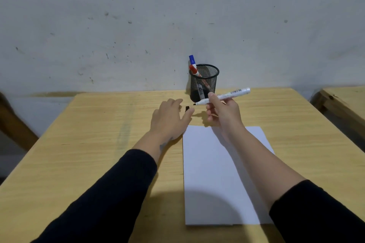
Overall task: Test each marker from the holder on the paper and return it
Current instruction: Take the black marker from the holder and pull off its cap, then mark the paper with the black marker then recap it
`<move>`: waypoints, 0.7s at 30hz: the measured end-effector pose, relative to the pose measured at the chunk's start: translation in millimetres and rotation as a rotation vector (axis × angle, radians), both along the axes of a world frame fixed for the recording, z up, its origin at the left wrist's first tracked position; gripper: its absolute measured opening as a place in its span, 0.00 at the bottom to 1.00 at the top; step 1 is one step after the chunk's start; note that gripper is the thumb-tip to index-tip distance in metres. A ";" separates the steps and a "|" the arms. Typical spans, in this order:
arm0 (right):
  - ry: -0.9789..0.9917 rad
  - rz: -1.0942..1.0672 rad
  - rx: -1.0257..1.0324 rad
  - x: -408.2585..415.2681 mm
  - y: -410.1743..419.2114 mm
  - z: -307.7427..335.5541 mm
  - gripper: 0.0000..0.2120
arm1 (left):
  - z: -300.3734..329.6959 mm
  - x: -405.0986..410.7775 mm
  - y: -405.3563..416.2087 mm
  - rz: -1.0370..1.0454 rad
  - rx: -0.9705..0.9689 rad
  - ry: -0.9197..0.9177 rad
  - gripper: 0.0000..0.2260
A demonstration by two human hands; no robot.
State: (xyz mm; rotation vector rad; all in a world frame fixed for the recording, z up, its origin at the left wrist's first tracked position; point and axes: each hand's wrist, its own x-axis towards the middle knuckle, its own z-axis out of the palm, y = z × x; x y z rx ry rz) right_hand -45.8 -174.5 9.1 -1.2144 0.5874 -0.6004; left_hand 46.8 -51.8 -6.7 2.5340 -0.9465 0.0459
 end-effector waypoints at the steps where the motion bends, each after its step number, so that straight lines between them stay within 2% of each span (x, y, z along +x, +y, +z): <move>1: -0.014 0.015 0.012 0.8 4.3 0.5 0.07 | -3.3 -2.7 8.0 -0.035 0.047 -0.019 0.31; 4: -0.069 0.073 0.023 4.8 17.7 -3.4 0.04 | -12.6 -7.0 28.5 -0.120 0.243 0.026 0.41; 6: -0.104 0.130 0.030 7.6 25.8 -7.6 0.04 | -17.8 -7.4 34.5 -0.139 0.318 0.047 0.44; 8: -0.097 0.169 0.031 9.4 30.5 -10.7 0.07 | -21.0 -9.3 36.4 -0.138 0.337 0.046 0.44; 11: -0.079 0.166 -0.002 10.2 33.4 -17.7 0.06 | -24.8 -11.6 37.8 -0.126 0.317 0.032 0.44; 13: -0.044 0.101 -0.091 10.7 33.7 -22.9 0.08 | -25.9 -11.8 38.4 -0.123 0.308 0.027 0.44; 17: 0.130 -0.077 -0.399 10.1 34.4 -27.0 0.14 | -27.9 -11.1 39.2 -0.122 0.304 0.006 0.43; 21: 0.196 -0.064 -0.524 11.5 34.5 -29.4 0.15 | -29.3 -10.8 39.8 -0.126 0.301 -0.004 0.43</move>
